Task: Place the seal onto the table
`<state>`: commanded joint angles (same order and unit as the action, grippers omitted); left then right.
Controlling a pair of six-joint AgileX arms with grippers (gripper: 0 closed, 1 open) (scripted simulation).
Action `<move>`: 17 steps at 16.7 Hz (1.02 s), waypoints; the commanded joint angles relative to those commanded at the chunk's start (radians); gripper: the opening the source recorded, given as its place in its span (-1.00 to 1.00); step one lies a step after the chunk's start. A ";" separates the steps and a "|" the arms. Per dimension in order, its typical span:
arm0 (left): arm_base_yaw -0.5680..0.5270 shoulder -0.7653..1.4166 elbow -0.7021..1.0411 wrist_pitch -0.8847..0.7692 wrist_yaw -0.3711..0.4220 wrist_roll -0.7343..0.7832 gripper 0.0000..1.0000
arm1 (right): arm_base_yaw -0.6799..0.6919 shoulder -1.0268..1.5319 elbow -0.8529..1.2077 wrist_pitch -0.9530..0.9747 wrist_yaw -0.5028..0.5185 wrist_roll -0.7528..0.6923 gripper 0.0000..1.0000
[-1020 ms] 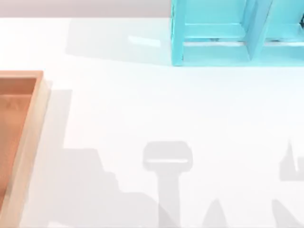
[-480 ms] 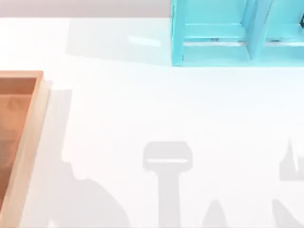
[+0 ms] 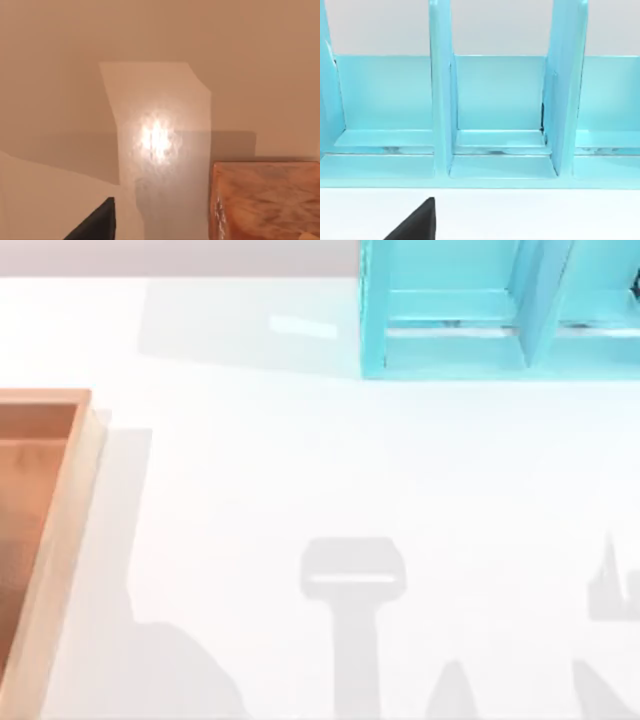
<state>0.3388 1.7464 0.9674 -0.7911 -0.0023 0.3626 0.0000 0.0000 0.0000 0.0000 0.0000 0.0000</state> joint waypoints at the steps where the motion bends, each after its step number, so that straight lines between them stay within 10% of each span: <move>1: 0.000 0.000 0.000 0.000 0.000 0.000 0.85 | 0.000 0.000 0.000 0.000 0.000 0.000 1.00; 13: 0.000 0.000 0.000 0.000 0.000 0.000 -0.96 | 0.000 0.000 0.000 0.000 0.000 0.000 1.00; 17: 0.000 0.000 0.000 0.000 0.000 0.000 -1.00 | 0.000 0.000 0.000 0.000 0.000 0.000 1.00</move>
<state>0.3388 1.7464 0.9674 -0.7911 -0.0023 0.3626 0.0000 0.0000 0.0000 0.0000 0.0000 0.0000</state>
